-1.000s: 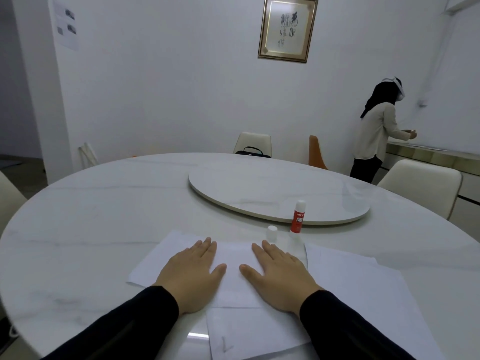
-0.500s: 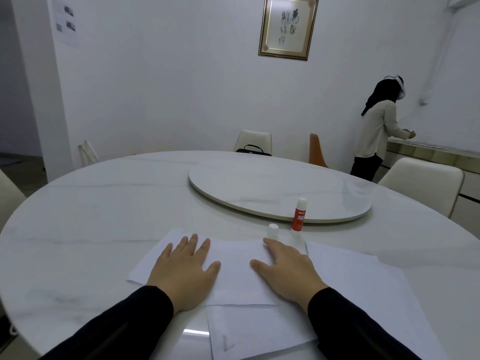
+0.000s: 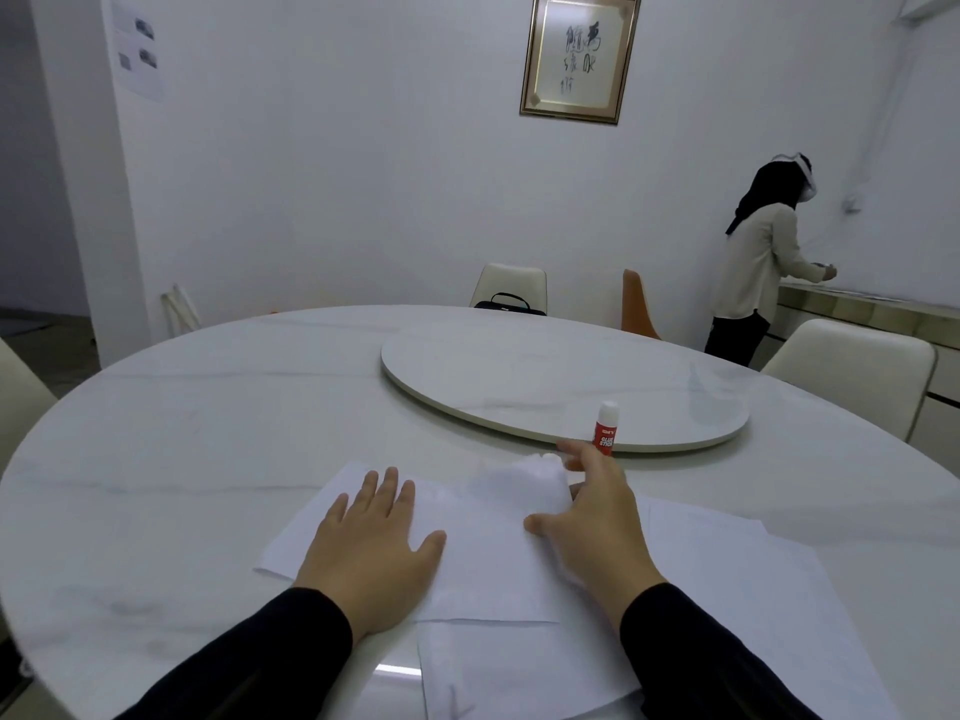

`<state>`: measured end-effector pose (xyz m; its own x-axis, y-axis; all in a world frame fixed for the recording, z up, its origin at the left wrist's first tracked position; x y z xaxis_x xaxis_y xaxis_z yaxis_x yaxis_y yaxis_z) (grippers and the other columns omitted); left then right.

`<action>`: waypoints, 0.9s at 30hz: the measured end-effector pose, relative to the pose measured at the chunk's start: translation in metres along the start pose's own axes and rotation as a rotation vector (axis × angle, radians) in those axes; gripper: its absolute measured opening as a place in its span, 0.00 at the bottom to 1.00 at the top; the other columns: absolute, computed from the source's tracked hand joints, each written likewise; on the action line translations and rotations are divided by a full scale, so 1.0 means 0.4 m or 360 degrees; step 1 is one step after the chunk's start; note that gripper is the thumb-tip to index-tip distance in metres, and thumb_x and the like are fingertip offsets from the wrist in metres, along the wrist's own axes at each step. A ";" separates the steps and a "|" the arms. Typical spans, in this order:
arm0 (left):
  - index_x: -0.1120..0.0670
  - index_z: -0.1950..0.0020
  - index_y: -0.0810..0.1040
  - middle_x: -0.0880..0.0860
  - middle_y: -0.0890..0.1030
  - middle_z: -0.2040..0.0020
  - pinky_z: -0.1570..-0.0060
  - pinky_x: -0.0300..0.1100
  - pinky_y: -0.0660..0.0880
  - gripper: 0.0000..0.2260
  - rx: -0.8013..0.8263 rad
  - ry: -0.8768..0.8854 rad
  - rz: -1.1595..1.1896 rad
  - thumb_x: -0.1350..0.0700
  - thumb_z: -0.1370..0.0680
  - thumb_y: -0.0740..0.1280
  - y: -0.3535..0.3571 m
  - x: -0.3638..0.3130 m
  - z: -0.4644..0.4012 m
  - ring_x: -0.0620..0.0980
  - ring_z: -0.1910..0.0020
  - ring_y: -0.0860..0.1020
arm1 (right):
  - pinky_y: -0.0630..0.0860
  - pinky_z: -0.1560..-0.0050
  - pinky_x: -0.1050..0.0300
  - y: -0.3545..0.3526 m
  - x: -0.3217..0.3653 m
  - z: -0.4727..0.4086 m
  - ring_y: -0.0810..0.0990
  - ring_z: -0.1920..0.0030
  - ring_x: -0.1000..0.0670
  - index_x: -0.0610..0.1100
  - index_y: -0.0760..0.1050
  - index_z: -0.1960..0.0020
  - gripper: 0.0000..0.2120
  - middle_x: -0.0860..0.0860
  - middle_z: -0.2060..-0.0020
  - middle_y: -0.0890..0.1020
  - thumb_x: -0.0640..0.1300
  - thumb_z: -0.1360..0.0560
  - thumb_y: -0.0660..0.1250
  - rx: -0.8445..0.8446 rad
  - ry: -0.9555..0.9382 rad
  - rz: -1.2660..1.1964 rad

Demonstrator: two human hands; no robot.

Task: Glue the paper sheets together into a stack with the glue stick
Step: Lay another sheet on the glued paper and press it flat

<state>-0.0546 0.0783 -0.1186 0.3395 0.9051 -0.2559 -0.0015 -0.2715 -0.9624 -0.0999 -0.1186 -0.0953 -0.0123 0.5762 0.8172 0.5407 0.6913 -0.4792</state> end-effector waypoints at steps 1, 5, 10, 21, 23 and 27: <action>0.51 0.23 0.42 0.49 0.40 0.22 0.25 0.47 0.40 0.31 -0.0015 -0.0003 0.0016 0.40 0.22 0.46 0.000 0.000 0.001 0.46 0.24 0.38 | 0.71 0.53 0.63 -0.002 -0.001 0.000 0.77 0.49 0.50 0.50 0.72 0.38 0.32 0.52 0.45 0.73 0.33 0.39 0.76 -0.0024 0.0071 -0.0061; 0.51 0.23 0.41 0.51 0.42 0.22 0.25 0.47 0.41 0.33 -0.0031 -0.0067 0.0091 0.39 0.23 0.48 -0.001 0.006 -0.003 0.49 0.23 0.40 | 0.65 0.76 0.68 -0.014 -0.006 -0.006 0.74 0.74 0.57 0.48 0.74 0.75 0.14 0.58 0.78 0.75 0.38 0.35 0.73 0.0032 0.0157 -0.0119; 0.52 0.23 0.50 0.54 0.54 0.22 0.27 0.50 0.53 0.27 -0.0189 -0.0213 0.0900 0.44 0.20 0.52 -0.029 0.026 -0.022 0.54 0.24 0.53 | 0.63 0.72 0.62 -0.033 0.009 0.002 0.68 0.71 0.54 0.44 0.70 0.67 0.13 0.53 0.73 0.72 0.44 0.24 0.65 0.0015 -0.0242 0.0157; 0.52 0.47 0.75 0.52 0.81 0.58 0.61 0.42 0.73 0.06 -0.0501 -0.0319 0.1746 0.56 0.24 0.66 -0.051 0.048 -0.014 0.49 0.59 0.80 | 0.78 0.59 0.50 -0.090 -0.022 -0.013 0.83 0.63 0.46 0.44 0.81 0.60 0.05 0.46 0.64 0.86 0.42 0.26 0.69 -0.0076 0.0057 -0.0571; 0.53 0.49 0.76 0.54 0.81 0.60 0.58 0.45 0.74 0.05 -0.0503 -0.0331 0.1808 0.58 0.24 0.67 -0.053 0.052 -0.013 0.52 0.61 0.79 | 0.78 0.58 0.49 -0.086 -0.031 -0.016 0.82 0.63 0.44 0.44 0.82 0.62 0.06 0.42 0.61 0.85 0.42 0.27 0.70 -0.0092 0.0114 -0.0577; 0.50 0.54 0.76 0.55 0.80 0.61 0.57 0.46 0.73 0.04 -0.0508 -0.0303 0.1815 0.59 0.25 0.68 -0.049 0.054 -0.014 0.52 0.61 0.78 | 0.80 0.57 0.49 -0.073 -0.046 -0.018 0.85 0.59 0.41 0.43 0.82 0.61 0.05 0.45 0.64 0.86 0.40 0.27 0.69 -0.0115 0.0221 -0.0546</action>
<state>-0.0418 0.1014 -0.1050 0.1496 0.1170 -0.9818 0.0314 -0.9930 -0.1136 -0.1096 -0.1525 -0.0939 -0.0914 0.2485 0.9643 0.5828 0.7985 -0.1505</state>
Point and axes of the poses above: each hand's wrist, its own z-axis away from the middle knuckle, its own y-axis out of the palm, x = y × z, the point moved 1 cm from there along -z, towards the middle knuckle
